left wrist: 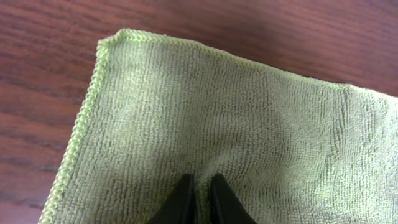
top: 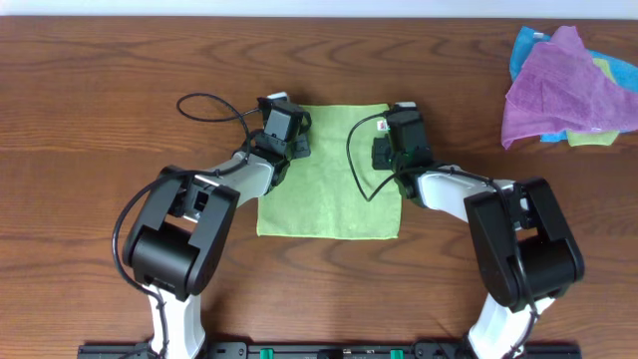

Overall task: Fold the cloth
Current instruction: 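Grasp the cloth's far corners with both grippers, then fold the far edge toward the near edge with both grippers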

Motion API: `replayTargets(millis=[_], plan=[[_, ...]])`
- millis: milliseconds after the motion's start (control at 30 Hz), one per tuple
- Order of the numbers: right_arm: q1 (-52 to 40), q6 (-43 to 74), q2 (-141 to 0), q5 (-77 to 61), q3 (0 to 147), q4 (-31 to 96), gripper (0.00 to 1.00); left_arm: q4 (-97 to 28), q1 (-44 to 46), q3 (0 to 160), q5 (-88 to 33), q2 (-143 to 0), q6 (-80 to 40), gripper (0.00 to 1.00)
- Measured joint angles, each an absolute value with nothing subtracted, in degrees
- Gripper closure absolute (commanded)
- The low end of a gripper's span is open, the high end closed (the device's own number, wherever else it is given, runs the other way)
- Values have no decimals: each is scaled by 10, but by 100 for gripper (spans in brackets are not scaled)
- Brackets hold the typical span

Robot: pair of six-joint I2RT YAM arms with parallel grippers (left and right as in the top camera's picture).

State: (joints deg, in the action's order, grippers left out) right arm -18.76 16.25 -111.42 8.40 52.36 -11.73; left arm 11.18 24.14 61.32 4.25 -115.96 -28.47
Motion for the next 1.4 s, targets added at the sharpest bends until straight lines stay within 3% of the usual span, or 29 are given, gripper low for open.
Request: replayTargets(millis=[367,467,567,633,667,700,733,800,833,900,1000,1033,1200,1400], plan=[[-162,161,-1121,104,521,-153,98,139,241,613,45,-1167,-285,88],[-159,161,-1121,105,521,-160,99,147,241,613,45,-1169,-283,70],[-161,161,-1121,99,520,-161,99,153,241,613,43,-1169,-285,44],[-163,161,-1121,97,520,-161,99,154,241,616,42,-1169,-285,42],[-164,161,-1121,96,520,-161,96,155,241,616,42,-1169,-285,38],[-164,161,-1121,95,520,-161,85,154,241,617,43,-1169,-284,34],[-164,162,-1120,95,520,-158,64,151,241,618,41,-1169,-283,29],[-165,161,-1112,93,520,-143,34,138,241,625,39,-1168,-283,19],[-165,162,-1105,92,520,-130,25,128,241,629,37,-1165,-283,14],[-165,159,-1085,94,519,-98,21,107,241,631,33,-1157,-281,11],[-165,159,-1038,96,519,-48,5,78,241,631,32,-1133,-278,2],[-165,157,-1016,94,519,-25,1,66,240,631,29,-1120,-278,4],[-165,163,-951,82,519,97,1,-30,240,633,0,-1046,-271,4],[-165,171,-885,-37,518,267,1,-314,240,635,-1,-919,-270,5]])
